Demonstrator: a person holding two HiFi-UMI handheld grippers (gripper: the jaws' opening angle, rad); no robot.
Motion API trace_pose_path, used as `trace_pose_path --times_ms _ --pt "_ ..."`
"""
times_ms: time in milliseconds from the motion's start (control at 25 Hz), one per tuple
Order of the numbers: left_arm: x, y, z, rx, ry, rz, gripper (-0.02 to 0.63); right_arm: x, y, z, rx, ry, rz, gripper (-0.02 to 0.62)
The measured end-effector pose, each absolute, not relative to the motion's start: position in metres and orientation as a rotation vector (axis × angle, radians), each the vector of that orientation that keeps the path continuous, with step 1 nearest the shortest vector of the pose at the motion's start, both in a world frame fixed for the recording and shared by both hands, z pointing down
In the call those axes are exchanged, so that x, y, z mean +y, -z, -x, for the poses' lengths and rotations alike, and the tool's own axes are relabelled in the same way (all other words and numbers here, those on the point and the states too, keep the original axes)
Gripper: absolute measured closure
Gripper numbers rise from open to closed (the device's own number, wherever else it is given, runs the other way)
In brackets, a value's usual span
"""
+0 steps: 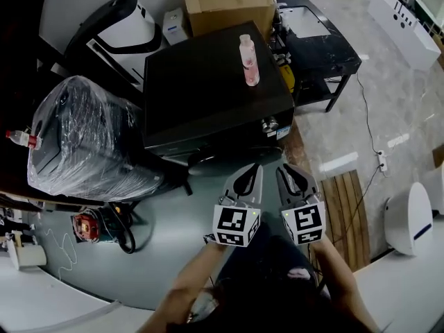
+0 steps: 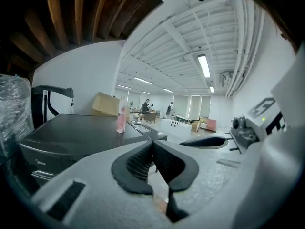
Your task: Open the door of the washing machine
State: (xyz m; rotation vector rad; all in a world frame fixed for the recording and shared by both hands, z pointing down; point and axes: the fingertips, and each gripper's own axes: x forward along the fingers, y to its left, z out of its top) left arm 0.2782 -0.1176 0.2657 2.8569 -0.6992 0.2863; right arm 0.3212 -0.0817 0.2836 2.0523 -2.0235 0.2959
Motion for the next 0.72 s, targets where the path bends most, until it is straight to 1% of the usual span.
trace_pose_path --times_ms 240,720 --pt "-0.142 -0.289 -0.291 -0.664 -0.307 -2.817 0.592 -0.100 -0.308 -0.335 -1.981 -0.340 -2.029 0.561" --pt "-0.168 -0.333 -0.328 -0.711 -0.342 -2.788 0.592 -0.126 -0.370 -0.372 -2.004 -0.384 -1.849 0.522"
